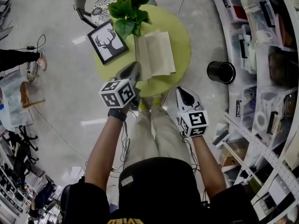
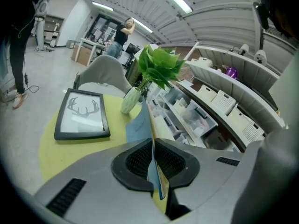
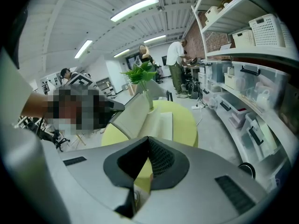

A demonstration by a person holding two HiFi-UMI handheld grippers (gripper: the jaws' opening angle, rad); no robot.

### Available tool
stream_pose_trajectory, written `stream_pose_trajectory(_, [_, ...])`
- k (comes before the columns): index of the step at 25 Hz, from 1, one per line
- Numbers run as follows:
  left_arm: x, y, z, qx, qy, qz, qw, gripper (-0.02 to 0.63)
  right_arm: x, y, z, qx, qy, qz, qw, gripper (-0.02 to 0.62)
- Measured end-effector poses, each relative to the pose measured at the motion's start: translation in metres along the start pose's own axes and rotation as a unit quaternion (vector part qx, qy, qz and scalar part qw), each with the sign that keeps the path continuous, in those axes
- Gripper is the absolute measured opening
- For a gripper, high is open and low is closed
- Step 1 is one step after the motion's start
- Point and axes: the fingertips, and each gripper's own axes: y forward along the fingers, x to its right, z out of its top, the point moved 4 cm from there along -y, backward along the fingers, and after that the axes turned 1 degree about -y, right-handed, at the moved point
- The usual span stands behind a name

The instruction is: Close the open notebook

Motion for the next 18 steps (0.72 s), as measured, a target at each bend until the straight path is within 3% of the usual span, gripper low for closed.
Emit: stream_pose_trajectory(18, [0.025, 0.030, -0.008, -0.028, 0.018, -0.024, 0.9991, 0.032, 0.017, -0.010, -0.001, 0.009, 0.013, -0.023, 1.000, 0.002])
